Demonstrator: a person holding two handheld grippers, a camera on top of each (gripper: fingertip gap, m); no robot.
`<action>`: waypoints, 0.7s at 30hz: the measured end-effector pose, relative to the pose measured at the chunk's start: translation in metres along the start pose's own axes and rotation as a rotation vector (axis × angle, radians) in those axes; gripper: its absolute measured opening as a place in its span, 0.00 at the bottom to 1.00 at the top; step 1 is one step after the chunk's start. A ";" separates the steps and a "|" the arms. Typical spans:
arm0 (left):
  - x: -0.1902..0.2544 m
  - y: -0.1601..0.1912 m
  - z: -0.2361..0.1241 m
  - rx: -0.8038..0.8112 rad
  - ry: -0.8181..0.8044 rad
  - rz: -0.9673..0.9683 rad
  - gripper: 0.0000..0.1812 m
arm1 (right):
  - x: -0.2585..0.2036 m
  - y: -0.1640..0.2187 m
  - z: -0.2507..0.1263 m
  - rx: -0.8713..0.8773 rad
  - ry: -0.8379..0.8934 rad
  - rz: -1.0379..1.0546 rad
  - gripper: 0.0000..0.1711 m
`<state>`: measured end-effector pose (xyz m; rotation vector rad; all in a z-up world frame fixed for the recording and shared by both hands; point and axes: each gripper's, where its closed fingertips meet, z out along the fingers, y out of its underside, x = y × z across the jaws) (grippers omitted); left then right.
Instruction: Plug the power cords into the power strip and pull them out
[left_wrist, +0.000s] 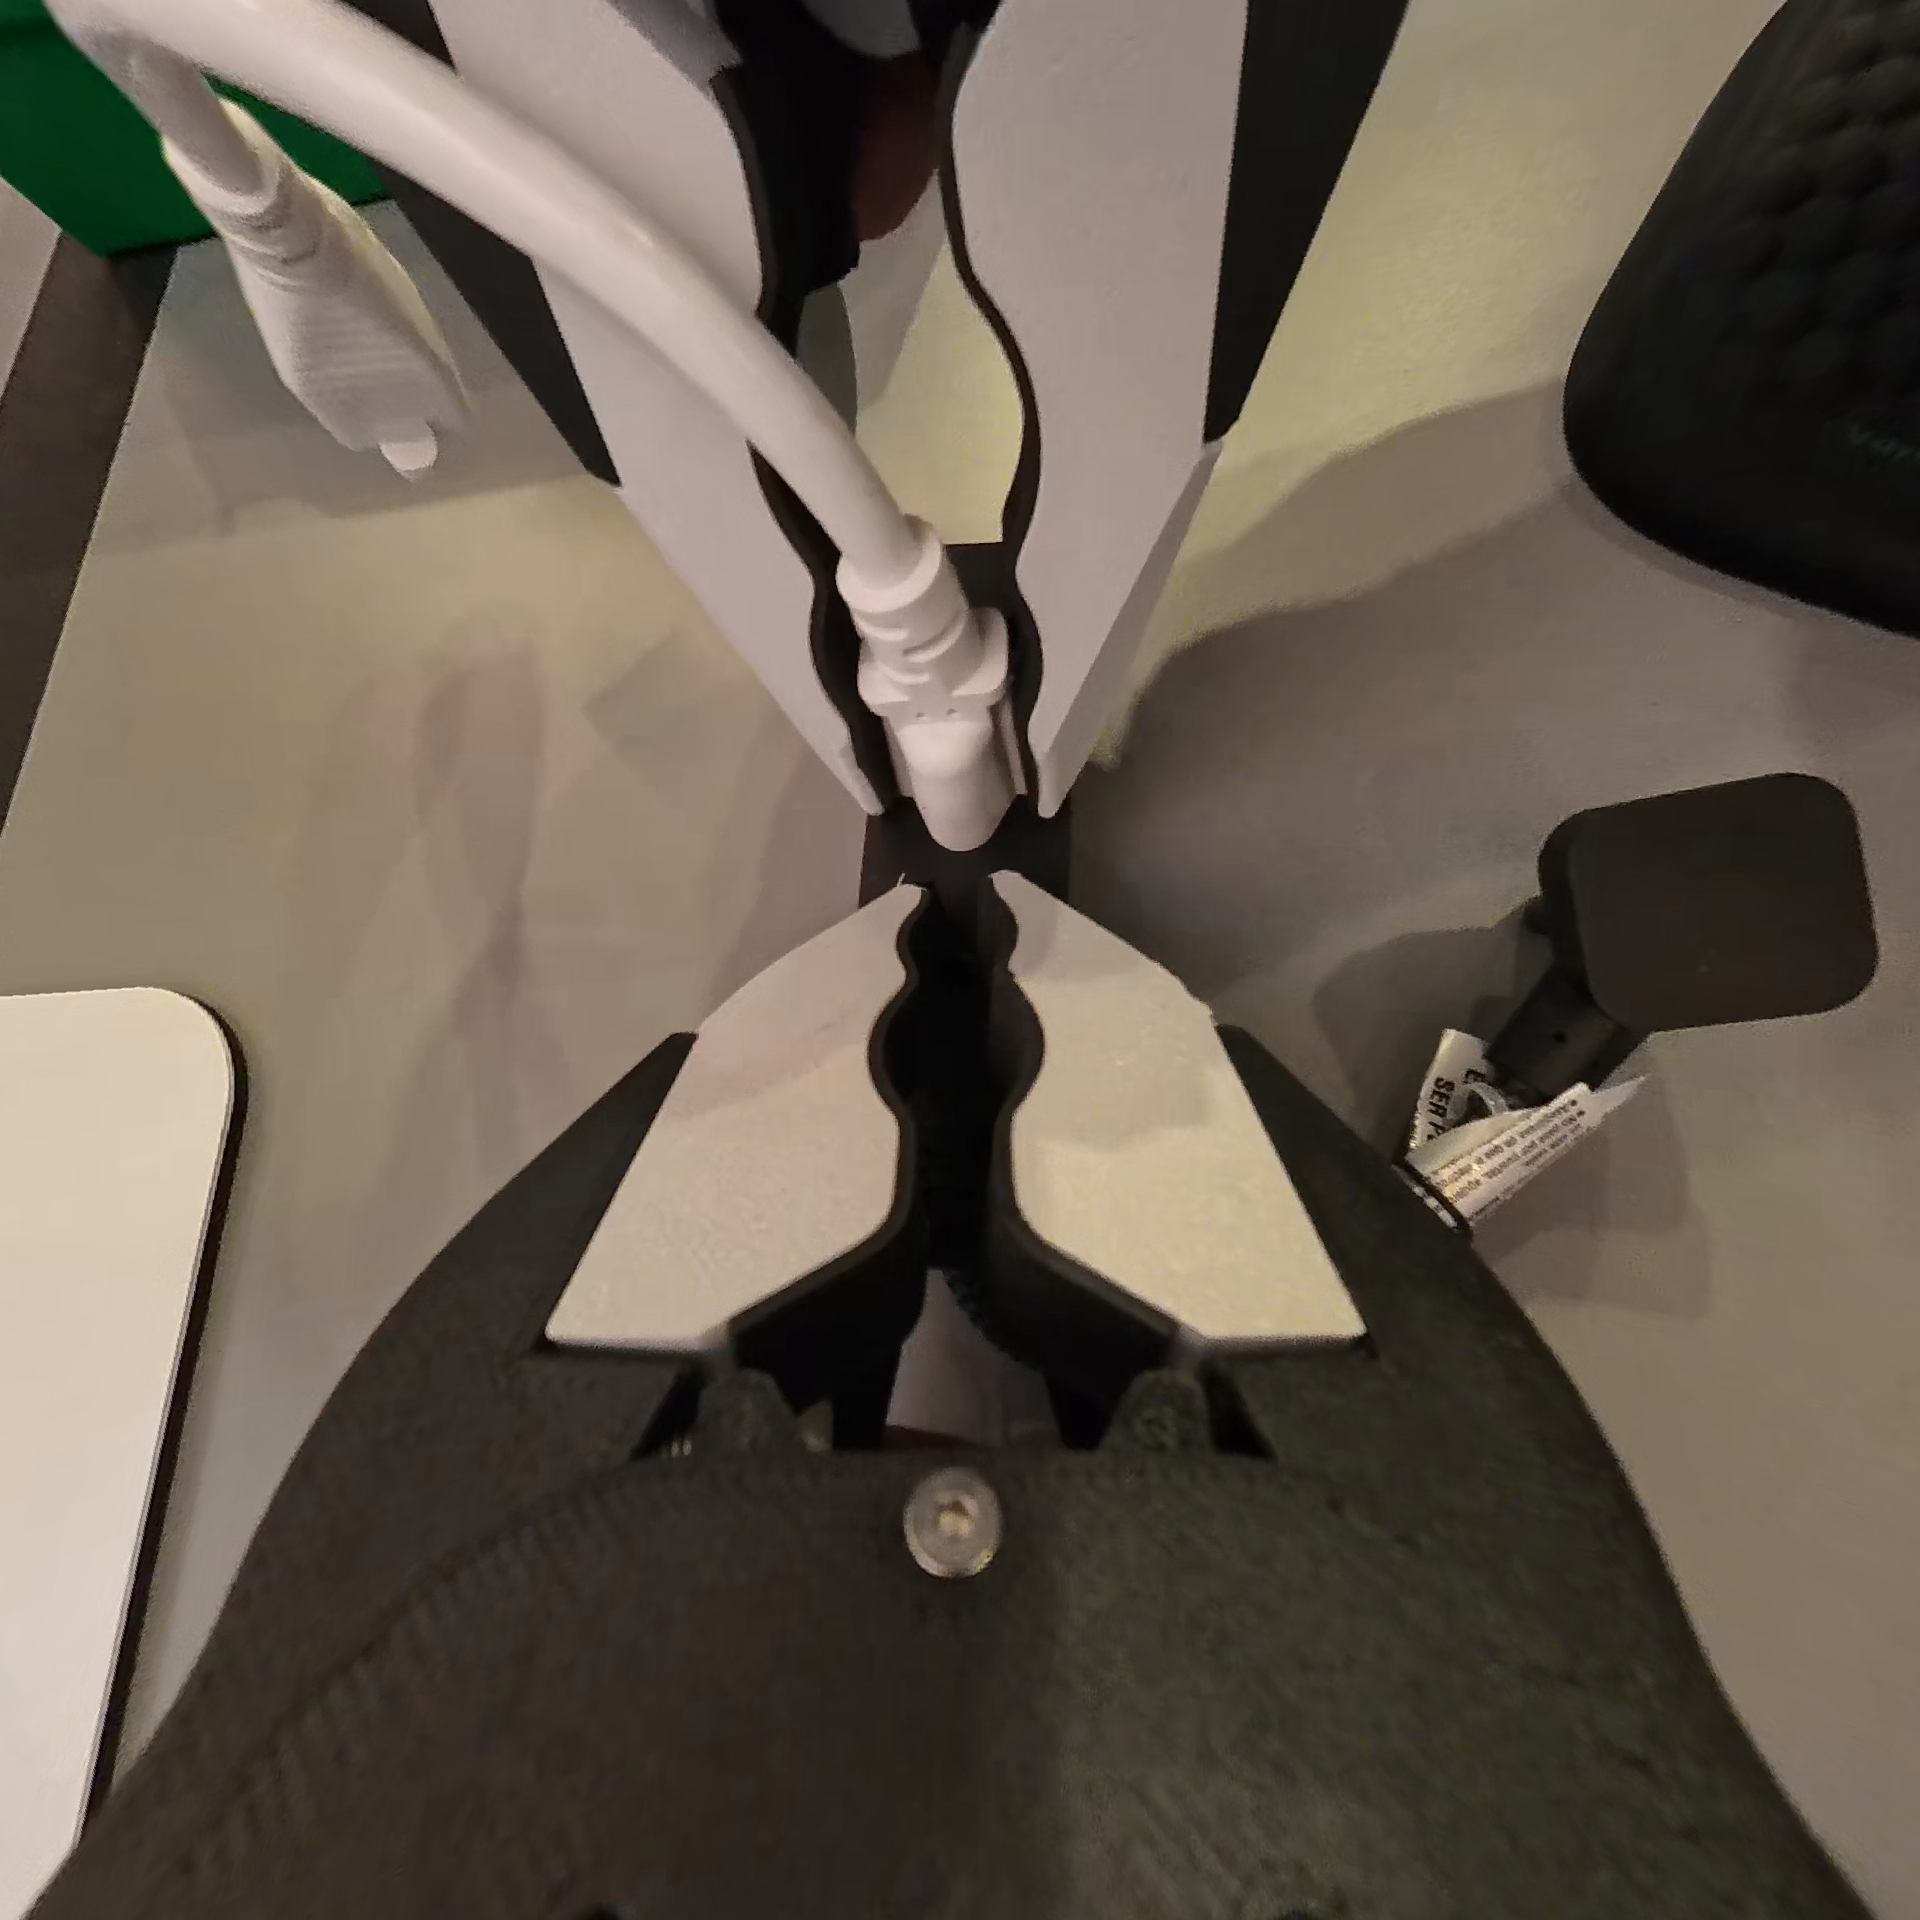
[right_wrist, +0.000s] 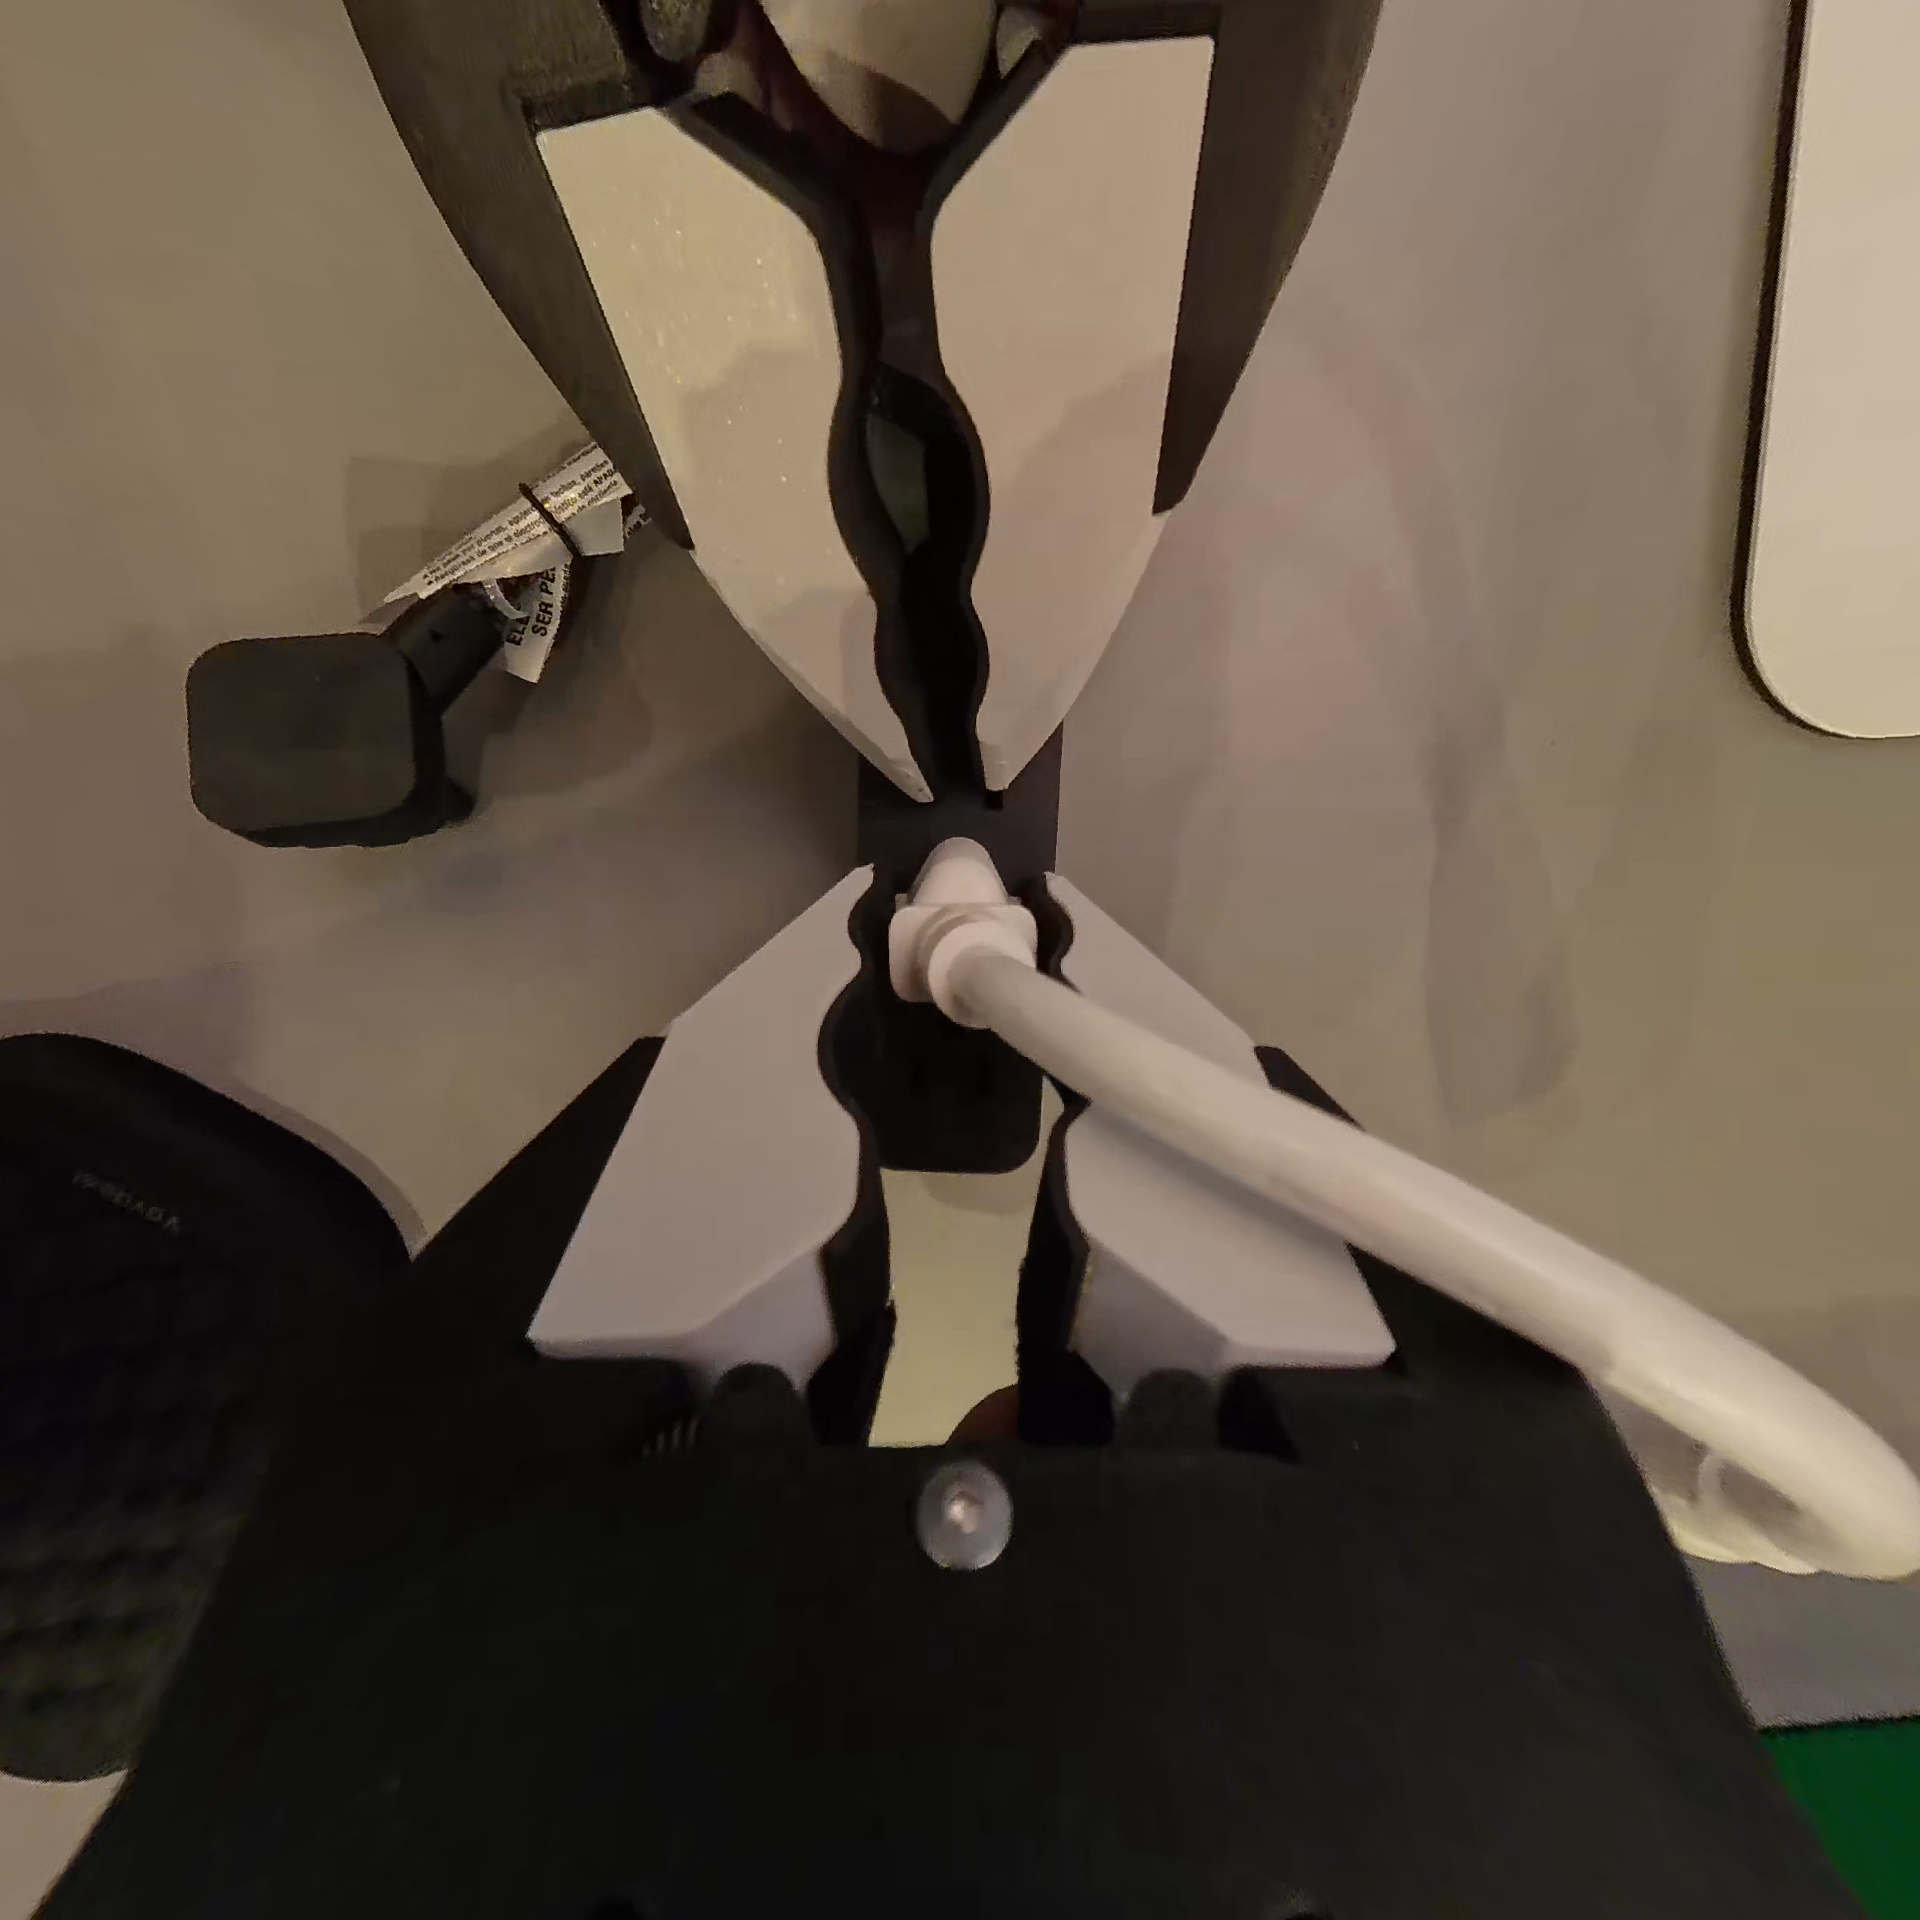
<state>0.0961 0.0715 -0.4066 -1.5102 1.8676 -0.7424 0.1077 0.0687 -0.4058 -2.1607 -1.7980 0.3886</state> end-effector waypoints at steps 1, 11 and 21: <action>0.000 0.000 0.000 -0.003 -0.002 0.004 0.03 | 0.000 0.000 0.000 -0.003 -0.001 -0.003 0.14; -0.009 0.009 -0.012 -0.039 -0.009 -0.030 0.13 | -0.001 -0.001 0.000 0.018 -0.047 -0.141 0.13; -0.003 0.008 -0.007 -0.052 0.054 -0.180 0.11 | 0.012 -0.003 -0.003 -0.075 0.001 -0.184 0.24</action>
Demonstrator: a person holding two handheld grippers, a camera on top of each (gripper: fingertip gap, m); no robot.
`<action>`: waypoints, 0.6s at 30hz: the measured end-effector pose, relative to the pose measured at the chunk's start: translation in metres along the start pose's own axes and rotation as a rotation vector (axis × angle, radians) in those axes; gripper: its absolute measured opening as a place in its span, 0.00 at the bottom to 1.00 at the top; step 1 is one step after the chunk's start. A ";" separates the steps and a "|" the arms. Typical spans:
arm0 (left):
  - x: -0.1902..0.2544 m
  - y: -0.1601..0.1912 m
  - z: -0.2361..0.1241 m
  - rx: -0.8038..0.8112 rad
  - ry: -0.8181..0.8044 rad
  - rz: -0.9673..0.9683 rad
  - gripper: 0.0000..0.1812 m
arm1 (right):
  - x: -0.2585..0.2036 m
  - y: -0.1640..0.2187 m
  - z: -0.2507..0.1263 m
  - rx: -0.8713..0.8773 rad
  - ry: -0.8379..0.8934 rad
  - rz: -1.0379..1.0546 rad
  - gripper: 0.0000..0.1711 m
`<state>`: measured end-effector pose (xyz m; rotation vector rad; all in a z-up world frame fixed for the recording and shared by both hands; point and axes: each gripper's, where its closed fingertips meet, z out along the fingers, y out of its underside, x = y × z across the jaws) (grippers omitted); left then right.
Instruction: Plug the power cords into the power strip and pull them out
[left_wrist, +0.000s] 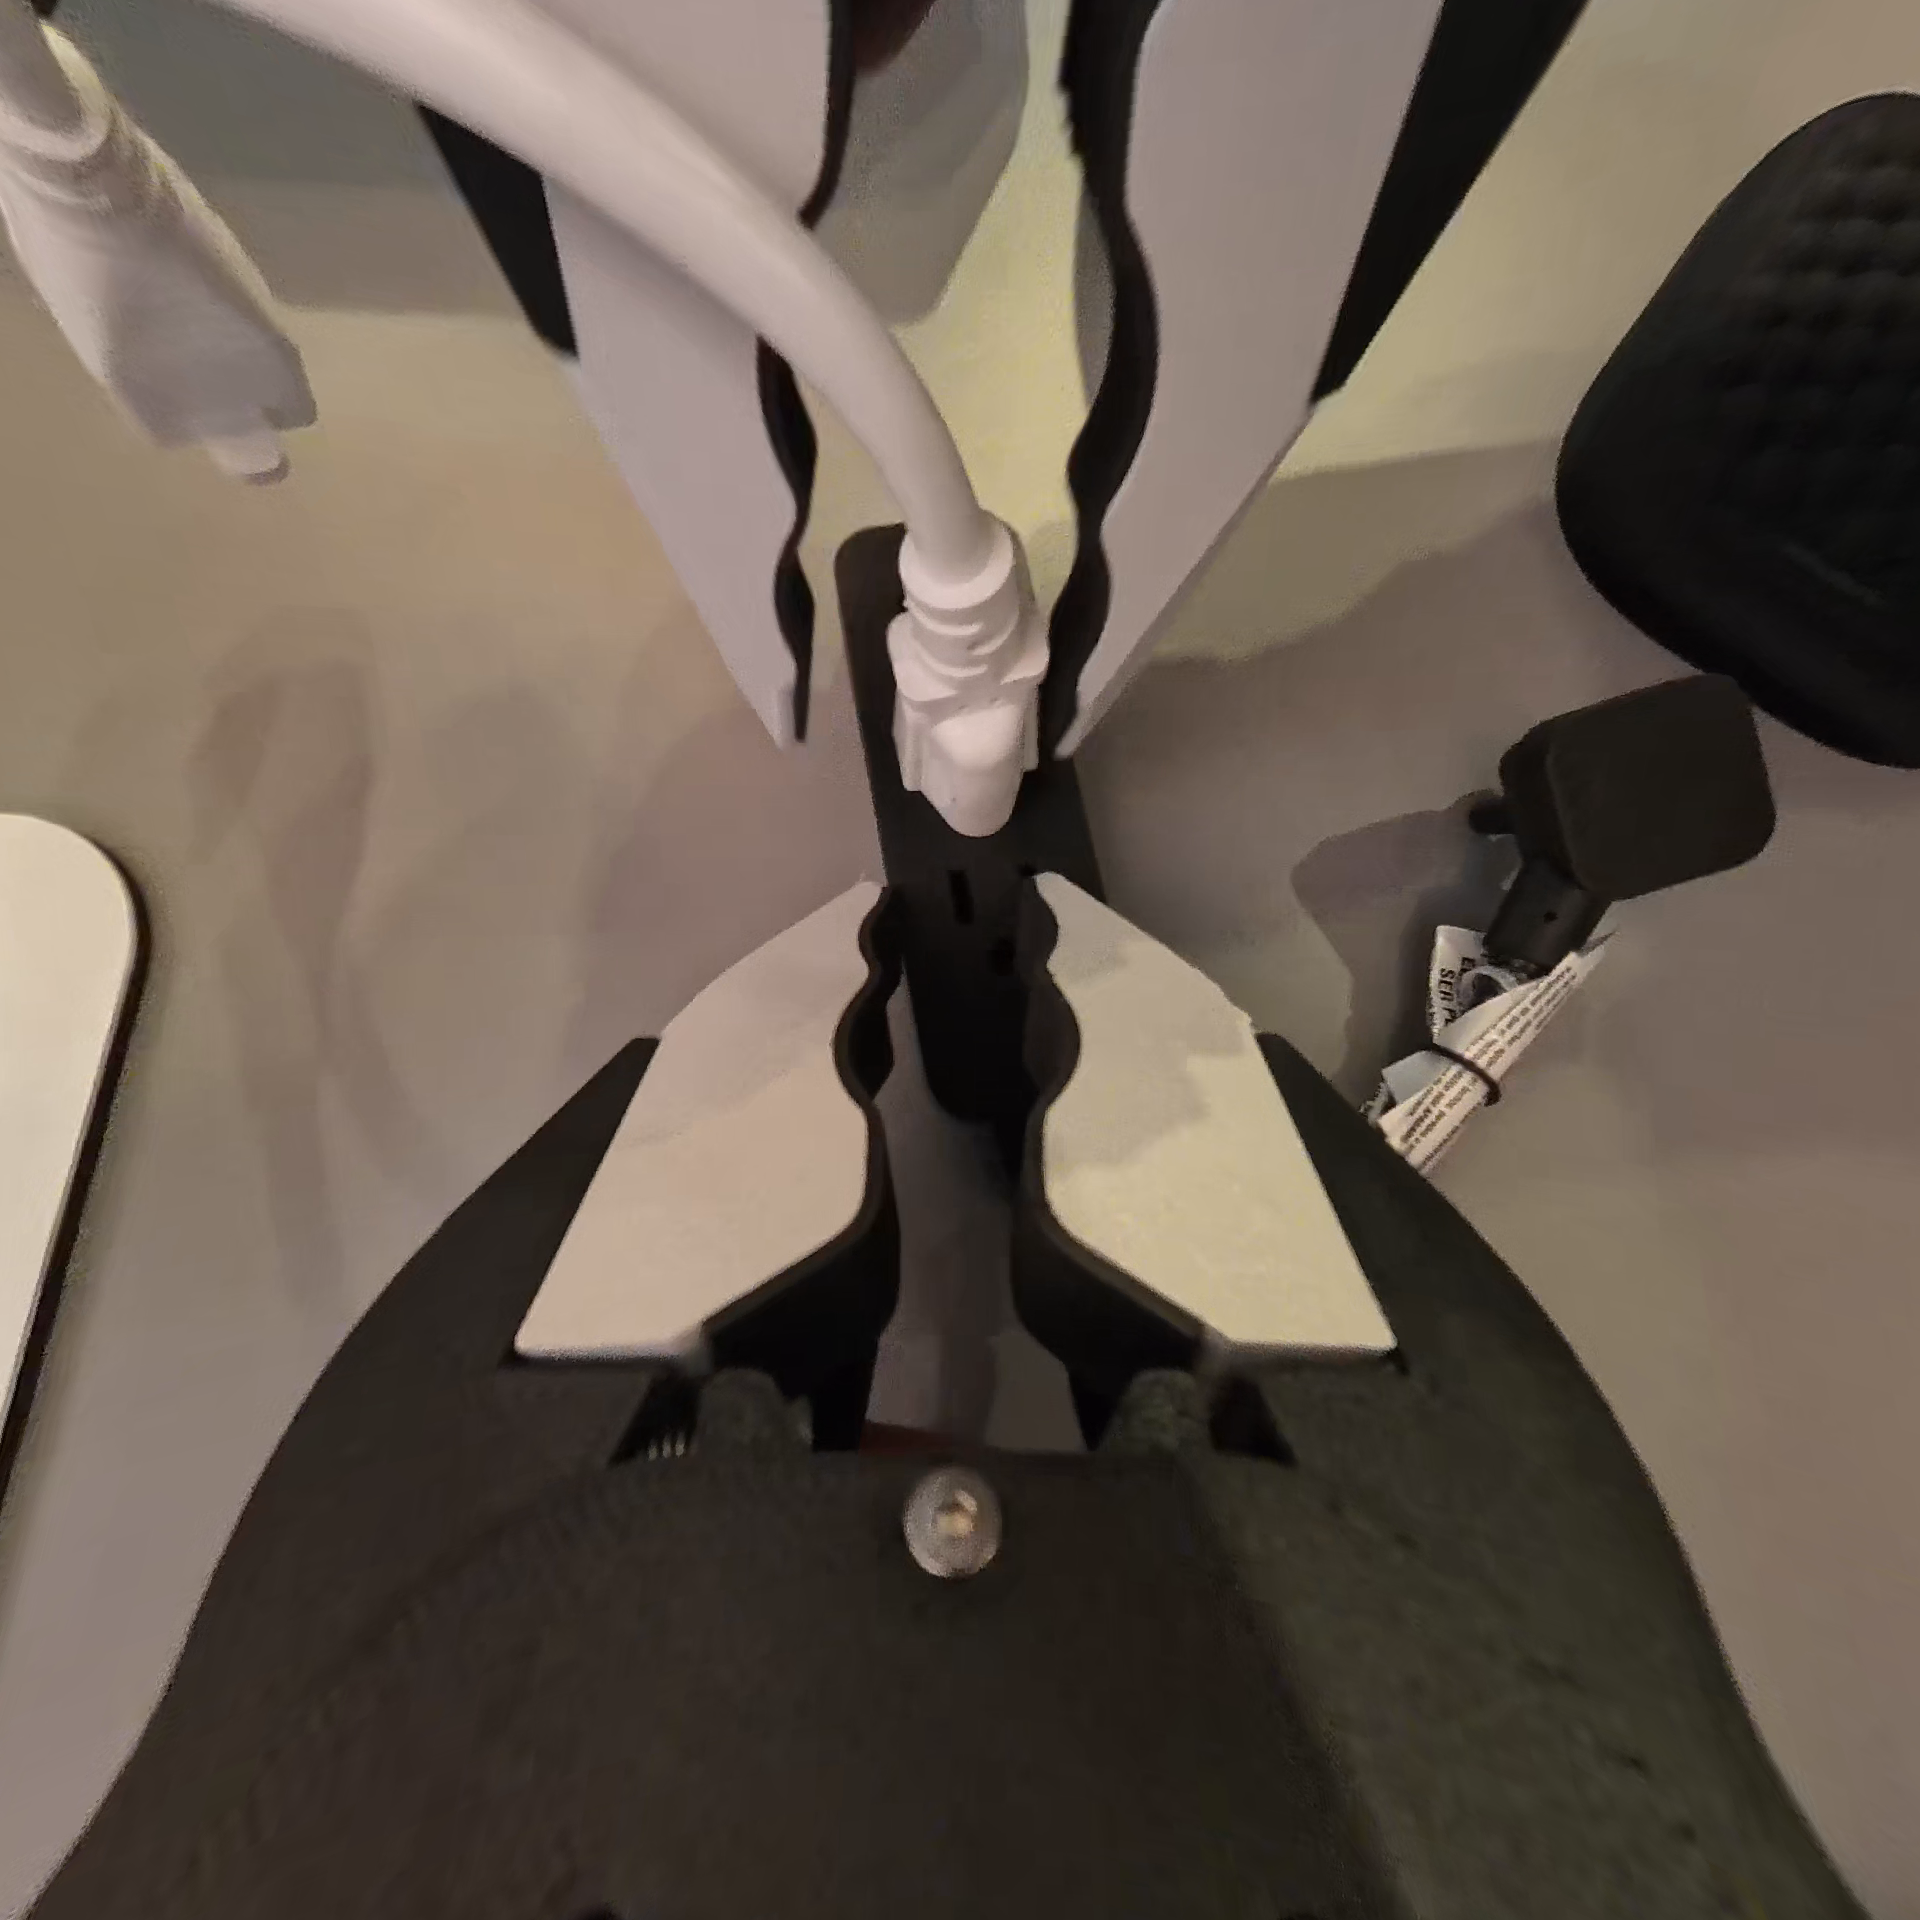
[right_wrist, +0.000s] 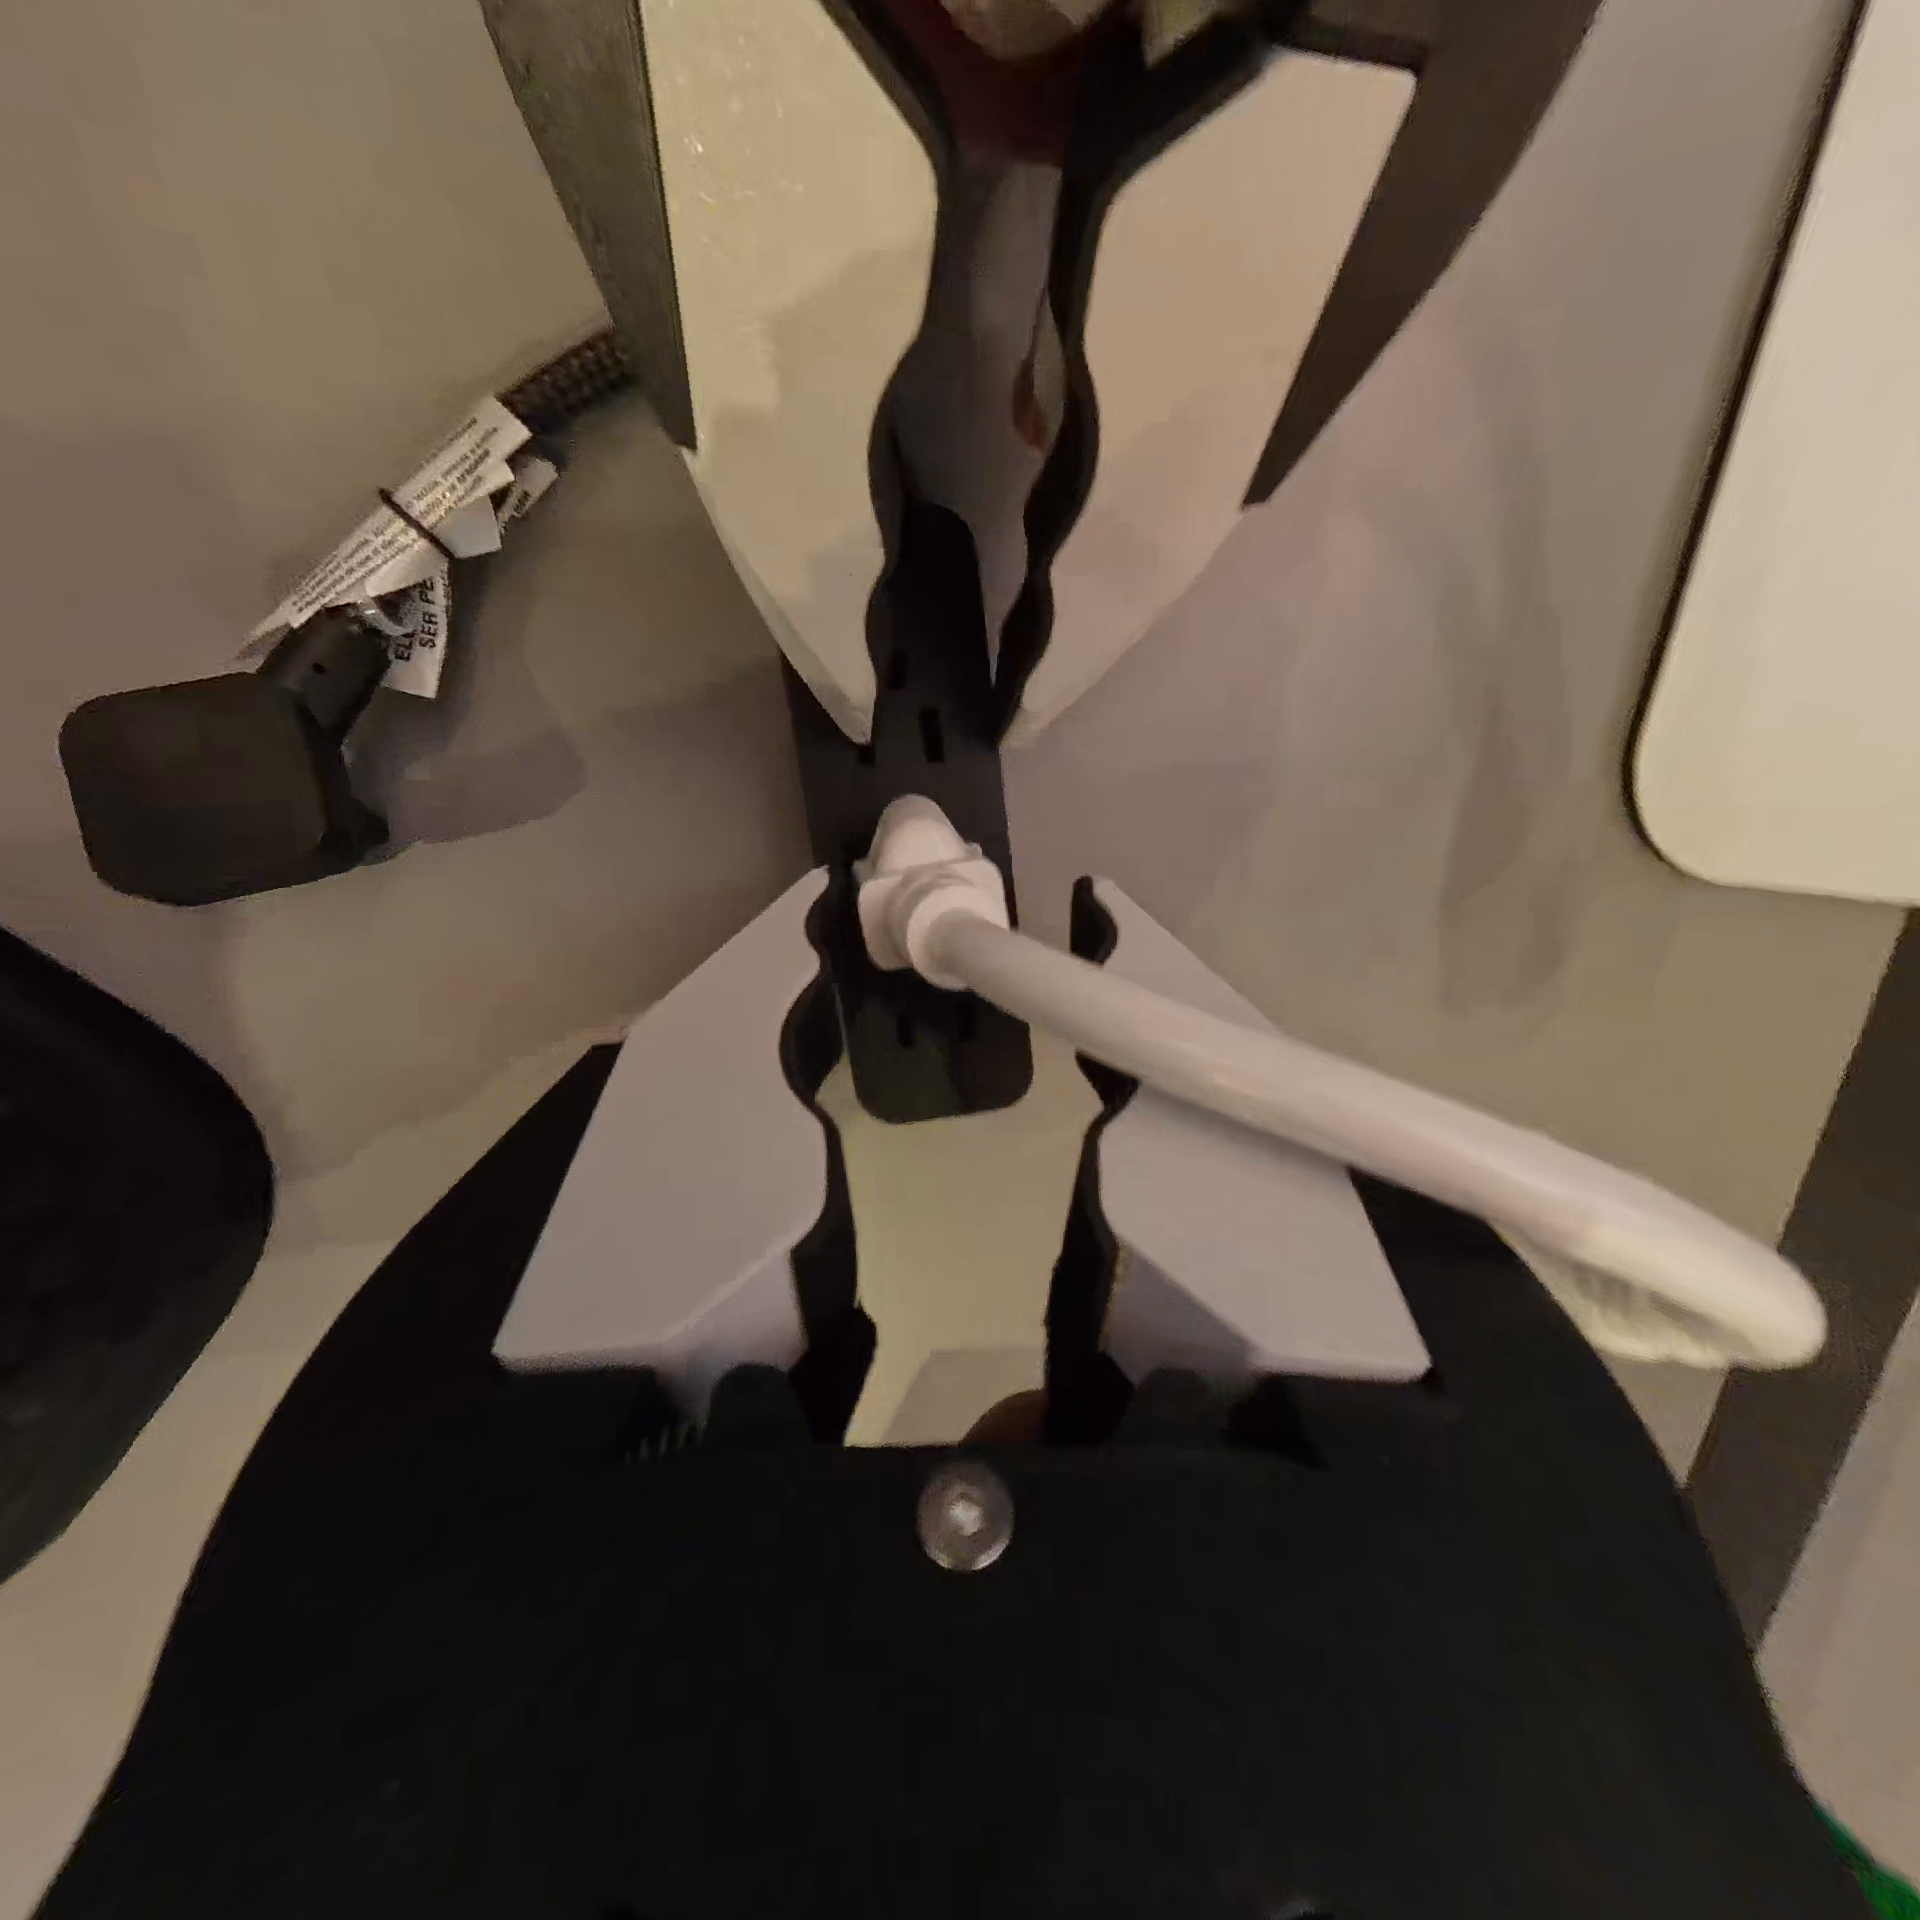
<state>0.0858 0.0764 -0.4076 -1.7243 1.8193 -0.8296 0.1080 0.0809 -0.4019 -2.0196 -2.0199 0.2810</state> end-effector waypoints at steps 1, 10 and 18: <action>0.000 0.000 0.000 -0.005 -0.004 0.004 0.12 | -0.001 0.003 -0.004 -0.016 0.025 0.032 0.26; 0.003 0.003 -0.003 -0.070 -0.014 -0.009 0.11 | -0.031 0.041 -0.016 -0.033 0.149 0.521 0.06; 0.004 0.020 -0.019 -0.151 0.032 -0.033 0.11 | 0.004 0.031 0.006 0.004 0.225 0.514 0.03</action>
